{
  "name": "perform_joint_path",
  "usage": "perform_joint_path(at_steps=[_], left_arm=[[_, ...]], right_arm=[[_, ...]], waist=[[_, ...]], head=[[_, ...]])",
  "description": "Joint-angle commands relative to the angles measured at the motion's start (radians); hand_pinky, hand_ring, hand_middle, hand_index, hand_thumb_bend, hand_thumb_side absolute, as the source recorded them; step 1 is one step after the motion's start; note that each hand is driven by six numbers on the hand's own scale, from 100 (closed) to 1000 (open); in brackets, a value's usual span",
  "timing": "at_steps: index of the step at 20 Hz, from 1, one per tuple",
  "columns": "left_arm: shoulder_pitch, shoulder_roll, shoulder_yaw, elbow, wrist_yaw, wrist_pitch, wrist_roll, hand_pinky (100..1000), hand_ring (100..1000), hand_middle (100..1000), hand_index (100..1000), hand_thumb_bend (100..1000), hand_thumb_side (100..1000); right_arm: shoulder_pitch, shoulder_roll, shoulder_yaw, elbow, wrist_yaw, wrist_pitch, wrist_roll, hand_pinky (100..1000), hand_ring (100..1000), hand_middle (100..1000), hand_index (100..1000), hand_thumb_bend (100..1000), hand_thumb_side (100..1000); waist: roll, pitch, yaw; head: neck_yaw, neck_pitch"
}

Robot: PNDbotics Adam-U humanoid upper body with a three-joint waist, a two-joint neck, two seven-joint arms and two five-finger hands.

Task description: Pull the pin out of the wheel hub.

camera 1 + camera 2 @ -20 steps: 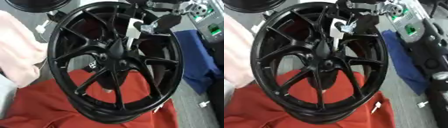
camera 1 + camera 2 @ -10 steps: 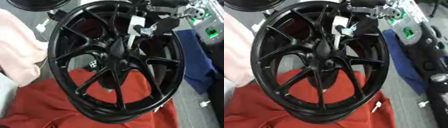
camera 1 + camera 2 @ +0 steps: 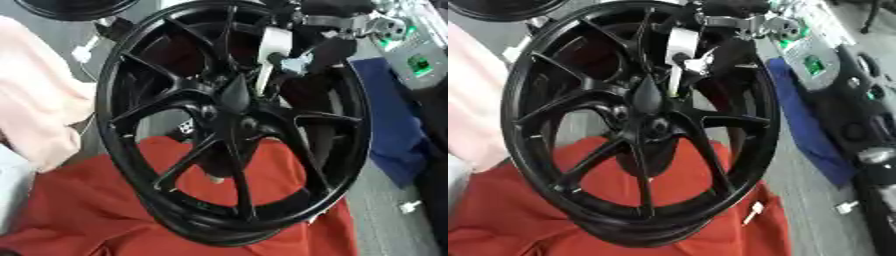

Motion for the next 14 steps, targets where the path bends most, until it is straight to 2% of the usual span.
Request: perform_joint_path(at_steps=[1, 14], left_arm=[[-0.007, 0.021, 0.004, -0.008, -0.001, -0.001, -0.004, 675, 572, 551, 777, 258, 651], [-0.011, 0.019, 0.003, -0.009, -0.001, 0.001, -0.004, 678, 572, 552, 776, 256, 652]], right_arm=[[-0.007, -0.018, -0.015, 0.003, 0.001, 0.004, -0.006, 848, 844, 590, 898, 125, 672], [-0.001, -0.009, -0.034, 0.022, -0.104, 0.021, 0.040, 805, 750, 487, 832, 100, 556]], waist=[[0.007, -0.011, 0.002], [0.007, -0.006, 0.009]], head=[[-0.005, 0.005], [-0.009, 0.005]])
